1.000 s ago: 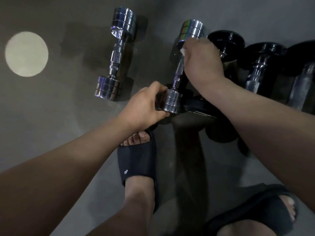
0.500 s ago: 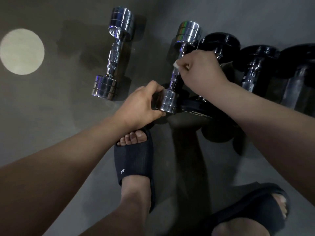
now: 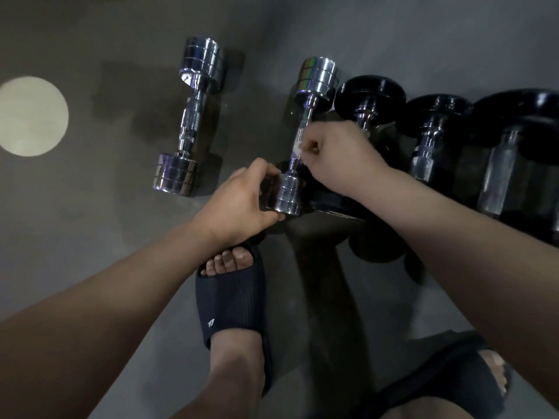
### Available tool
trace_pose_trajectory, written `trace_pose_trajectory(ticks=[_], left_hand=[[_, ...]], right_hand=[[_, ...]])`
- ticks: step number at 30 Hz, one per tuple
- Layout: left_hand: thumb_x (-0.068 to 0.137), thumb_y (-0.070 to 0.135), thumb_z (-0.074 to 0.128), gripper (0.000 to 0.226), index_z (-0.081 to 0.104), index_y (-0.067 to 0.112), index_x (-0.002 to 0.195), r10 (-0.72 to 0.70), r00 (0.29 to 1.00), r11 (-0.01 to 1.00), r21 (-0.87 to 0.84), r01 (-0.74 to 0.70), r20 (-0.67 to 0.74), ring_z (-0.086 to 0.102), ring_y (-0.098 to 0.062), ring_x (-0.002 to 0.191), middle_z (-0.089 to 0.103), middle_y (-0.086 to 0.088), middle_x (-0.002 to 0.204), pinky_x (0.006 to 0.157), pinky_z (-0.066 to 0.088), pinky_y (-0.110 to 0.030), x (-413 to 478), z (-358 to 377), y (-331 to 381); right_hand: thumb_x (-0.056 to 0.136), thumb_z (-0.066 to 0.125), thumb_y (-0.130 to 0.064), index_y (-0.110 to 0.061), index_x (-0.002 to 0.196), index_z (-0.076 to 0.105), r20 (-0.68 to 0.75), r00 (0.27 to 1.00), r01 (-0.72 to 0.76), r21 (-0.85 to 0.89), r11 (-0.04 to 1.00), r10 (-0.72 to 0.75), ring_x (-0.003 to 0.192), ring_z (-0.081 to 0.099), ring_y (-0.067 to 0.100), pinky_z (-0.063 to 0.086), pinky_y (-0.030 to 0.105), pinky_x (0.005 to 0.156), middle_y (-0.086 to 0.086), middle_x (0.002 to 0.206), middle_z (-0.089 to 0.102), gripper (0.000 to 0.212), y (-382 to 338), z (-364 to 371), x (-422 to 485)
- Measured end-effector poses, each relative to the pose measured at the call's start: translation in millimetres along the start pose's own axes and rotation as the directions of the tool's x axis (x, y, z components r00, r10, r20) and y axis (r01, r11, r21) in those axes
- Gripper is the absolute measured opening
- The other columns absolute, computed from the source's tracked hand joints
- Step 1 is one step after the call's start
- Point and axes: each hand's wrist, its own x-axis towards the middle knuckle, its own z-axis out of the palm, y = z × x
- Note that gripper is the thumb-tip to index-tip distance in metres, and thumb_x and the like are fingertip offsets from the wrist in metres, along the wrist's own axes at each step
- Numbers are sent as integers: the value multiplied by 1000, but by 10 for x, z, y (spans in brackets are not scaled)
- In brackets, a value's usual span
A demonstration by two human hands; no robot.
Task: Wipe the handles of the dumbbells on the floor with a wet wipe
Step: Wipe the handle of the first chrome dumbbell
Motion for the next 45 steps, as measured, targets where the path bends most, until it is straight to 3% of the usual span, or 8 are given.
trace_pose_trajectory(ticks=[2, 9, 15, 23, 26, 31, 36, 45], left_hand=[[71, 30, 87, 68, 51, 22, 128, 4, 1000, 1000, 0, -4, 15, 51, -9, 101, 56, 15, 109, 83, 41, -23, 10, -14, -9], [72, 32, 87, 68, 49, 22, 128, 31, 999, 999, 33, -32, 29, 47, -7, 102, 47, 16, 102, 90, 45, -29, 21, -40, -32], [71, 39, 85, 75, 41, 28, 131, 5, 996, 999, 47, -9, 95, 51, -13, 109, 55, 2, 114, 96, 49, -37, 45, -63, -113], [75, 35, 84, 81, 41, 23, 143, 69, 995, 996, 43, -72, 74, 42, -14, 126, 53, 4, 123, 105, 44, -38, 32, 5, -123], [75, 39, 83, 82, 39, 29, 143, 69, 995, 997, 34, -72, 72, 42, -13, 126, 55, 1, 127, 105, 45, -39, 45, 51, -166], [74, 36, 85, 85, 36, 31, 143, 85, 993, 996, 15, -87, 82, 42, -15, 129, 52, 3, 135, 108, 42, -41, 43, 105, -175], [74, 31, 84, 74, 42, 27, 135, 130, 991, 991, 17, -131, 44, 45, -17, 117, 48, 14, 120, 101, 42, -46, 44, 147, -136], [68, 28, 73, 55, 47, 19, 116, 270, 962, 864, 433, -258, 36, 42, -28, 100, 49, -4, 108, 82, 31, -40, 62, 127, 63]], right_hand=[[88, 67, -15, -16, 79, 69, 61, 997, 57, -13, 998, -56, 73, 61, 18, 55, 35, 69, -4, 76, 66, 10, -5, -40, -20], [91, 61, -10, -12, 80, 66, -132, 985, -105, 38, 994, 109, 69, 58, 20, 47, 29, 63, -3, 71, 59, 12, 8, -68, 198], [93, 66, -20, -13, 85, 71, 39, 997, 59, -1, 998, -59, 81, 62, 23, 53, 36, 73, 3, 84, 68, 11, -95, -16, -14], [92, 55, -7, -5, 91, 67, -178, 969, -190, -87, 978, 173, 79, 58, 30, 36, 28, 66, 14, 91, 66, 13, -90, -35, 232], [92, 56, -6, -5, 92, 71, -206, 970, -128, -2, 992, 125, 77, 58, 27, 40, 28, 67, 13, 95, 64, 15, -172, 33, 84], [98, 53, -11, -8, 110, 74, -199, 970, -147, -28, 989, 138, 98, 64, 29, 52, 37, 89, 14, 114, 63, 24, -141, -47, 281], [99, 54, -15, -10, 107, 73, -263, 950, -162, 57, 985, 171, 90, 62, 25, 49, 29, 79, 9, 107, 62, 21, -144, 23, 191], [96, 59, -11, -7, 100, 73, -380, 923, -48, 19, 999, 51, 78, 62, 25, 53, 35, 72, 11, 96, 63, 15, 39, -141, 20]])
